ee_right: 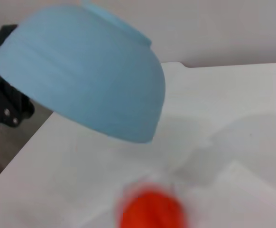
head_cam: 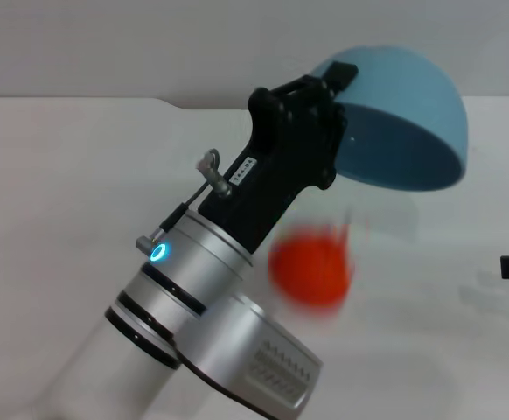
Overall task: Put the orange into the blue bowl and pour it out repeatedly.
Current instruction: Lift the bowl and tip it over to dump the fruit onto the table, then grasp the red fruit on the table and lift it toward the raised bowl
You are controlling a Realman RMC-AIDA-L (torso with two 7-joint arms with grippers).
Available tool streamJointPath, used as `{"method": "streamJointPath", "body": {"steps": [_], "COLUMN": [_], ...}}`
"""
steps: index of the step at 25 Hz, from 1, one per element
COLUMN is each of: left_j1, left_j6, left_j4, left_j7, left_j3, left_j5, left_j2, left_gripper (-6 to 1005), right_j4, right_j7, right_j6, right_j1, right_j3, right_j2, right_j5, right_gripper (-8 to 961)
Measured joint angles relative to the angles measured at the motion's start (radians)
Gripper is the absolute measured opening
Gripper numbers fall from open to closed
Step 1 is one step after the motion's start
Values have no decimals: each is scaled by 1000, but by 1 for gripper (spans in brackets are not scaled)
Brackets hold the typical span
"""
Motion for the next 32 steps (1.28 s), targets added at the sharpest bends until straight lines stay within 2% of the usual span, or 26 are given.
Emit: {"method": "streamJointPath", "body": {"steps": [5,7,9,10,11,13,15,17,19,21,23,24,25,26,27,28,32], "left_j1": [-9,-8,-2,9,19,43,44,-6,-96,-175,-213,-234,-234,-237,-237,-237,-210], "left_j6": [-6,18,98,190,260,499,802,1130,1451,1711,1865,2004,2004,2121,2169,2169,2300], "left_j4": [4,41,125,195,251,355,412,407,319,203,134,109,109,147,170,170,309], "left_j7": [-12,-46,-69,-72,-74,-75,-97,-190,-352,-488,-549,-612,-612,-707,-752,-752,-874], "left_j3": [5,-3,-35,-77,-119,-263,-447,-656,-850,-1020,-1128,-1222,-1222,-1284,-1303,-1303,-1375], "left_j5": [-30,-102,-234,-320,-381,-491,-586,-682,-729,-733,-706,-627,-627,-507,-449,-449,-267], "left_j2": [-1,0,8,13,17,15,12,15,17,19,23,28,28,33,34,34,27], "left_gripper": [-2,-2,-2,-2,-2,-2,-2,-2,-2,-1,-1,-1,-1,-1,-1,-2,-2], "right_j4": [12,12,12,13,13,16,38,79,133,192,239,270,270,286,289,289,348], "right_j7": [-3,-7,-23,-53,-53,-77,-88,-102,-135,-178,-198,-220,-220,-260,-265,-265,-268], "right_j6": [0,-1,-3,-4,-4,-2,8,18,23,29,52,85,85,134,146,146,206], "right_j1": [2,9,18,32,32,49,75,104,138,175,203,220,220,227,228,228,261], "right_j3": [-4,-8,-14,-26,-26,-46,-77,-97,-104,-112,-133,-176,-176,-259,-277,-277,-390], "right_j2": [3,7,13,23,23,32,33,33,34,36,37,37,37,40,40,40,38], "right_j5": [0,0,0,0,0,-3,-5,-7,-7,-7,-7,-8,-8,-7,-7,-7,-10], "right_gripper": [523,524,524,524,524,525,525,526,526,527,527,527,527,528,528,528,529]}}
